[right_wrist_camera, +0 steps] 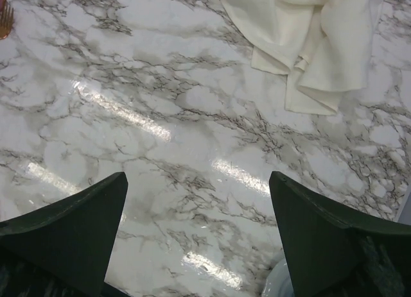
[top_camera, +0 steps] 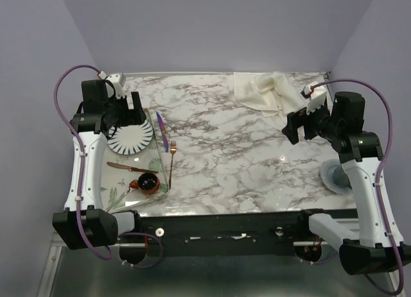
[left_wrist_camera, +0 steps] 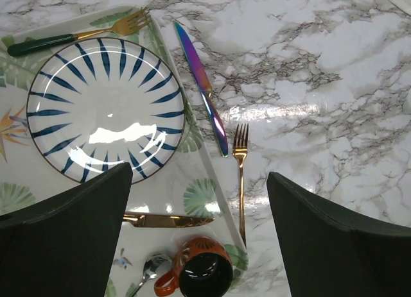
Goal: Fold the napkin into a case and place the utensils inside
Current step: Move the crumpled napkin to the corner of the board.
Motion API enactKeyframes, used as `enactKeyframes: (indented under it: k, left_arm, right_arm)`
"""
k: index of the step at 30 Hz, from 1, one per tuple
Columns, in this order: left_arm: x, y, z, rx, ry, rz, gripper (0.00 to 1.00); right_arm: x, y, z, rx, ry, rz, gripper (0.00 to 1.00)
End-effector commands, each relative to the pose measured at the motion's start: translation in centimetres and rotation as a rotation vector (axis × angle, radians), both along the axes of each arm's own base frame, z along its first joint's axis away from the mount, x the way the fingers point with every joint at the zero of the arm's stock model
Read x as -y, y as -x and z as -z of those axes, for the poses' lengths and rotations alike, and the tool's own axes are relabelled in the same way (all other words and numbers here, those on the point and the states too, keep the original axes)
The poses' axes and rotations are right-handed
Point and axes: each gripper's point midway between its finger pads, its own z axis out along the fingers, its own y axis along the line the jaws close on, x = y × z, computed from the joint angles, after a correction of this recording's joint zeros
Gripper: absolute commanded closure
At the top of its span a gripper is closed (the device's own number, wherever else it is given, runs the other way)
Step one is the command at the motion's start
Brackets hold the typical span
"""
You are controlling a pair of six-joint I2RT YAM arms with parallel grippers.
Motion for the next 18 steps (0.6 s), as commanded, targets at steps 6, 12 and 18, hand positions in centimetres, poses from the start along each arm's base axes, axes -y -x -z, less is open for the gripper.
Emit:
enactKeyframes:
  k: [6,12,18]
  left_arm:
    - [-0.1,-0.1,-3.7,0.201,-0.042,0.021,0.01]
    - [0.1,0.4,-4.3,0.281,-0.074,0.049,0.01]
    - [1.3,0.0,-4.6,0.308,-0.046,0.118,0.01]
  right_arm:
    - [0.0,-5.1,-0.6,0.032,0.090,-0.067,0.00]
    - [-0.5,-10.4,0.2,0.011,0.165,-0.118,0.00]
    - [-1.9,-16.8,5.5,-0.055,0.326,-0.177,0.00]
